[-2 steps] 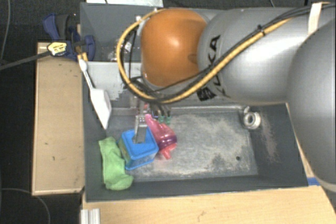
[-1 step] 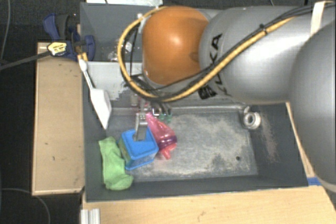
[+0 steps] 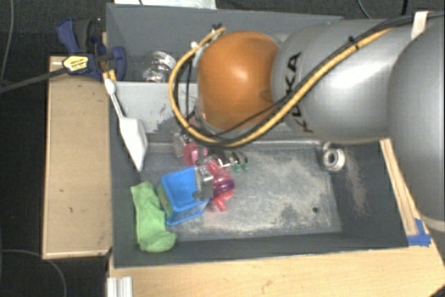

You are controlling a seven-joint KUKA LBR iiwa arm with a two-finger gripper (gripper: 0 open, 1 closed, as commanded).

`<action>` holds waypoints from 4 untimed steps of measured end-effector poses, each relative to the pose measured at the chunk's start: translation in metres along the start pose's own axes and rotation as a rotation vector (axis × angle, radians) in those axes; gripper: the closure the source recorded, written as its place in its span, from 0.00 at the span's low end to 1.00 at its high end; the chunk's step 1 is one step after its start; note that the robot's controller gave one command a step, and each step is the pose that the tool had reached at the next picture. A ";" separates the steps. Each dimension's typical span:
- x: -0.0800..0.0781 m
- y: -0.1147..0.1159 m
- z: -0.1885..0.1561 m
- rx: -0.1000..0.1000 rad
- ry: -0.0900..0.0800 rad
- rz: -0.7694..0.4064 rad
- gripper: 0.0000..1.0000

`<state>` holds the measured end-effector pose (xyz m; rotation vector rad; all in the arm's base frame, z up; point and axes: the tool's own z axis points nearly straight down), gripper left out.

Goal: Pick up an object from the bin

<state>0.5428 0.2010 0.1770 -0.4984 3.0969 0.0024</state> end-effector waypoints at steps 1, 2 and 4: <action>0.022 -0.013 0.026 0.000 0.003 -0.033 0.00; 0.000 -0.008 0.043 0.000 0.002 -0.221 0.00; -0.011 -0.011 0.070 -0.001 -0.016 -0.481 1.00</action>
Offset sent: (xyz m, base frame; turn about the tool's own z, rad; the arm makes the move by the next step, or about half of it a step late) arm 0.0236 0.0035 -0.0611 -0.5129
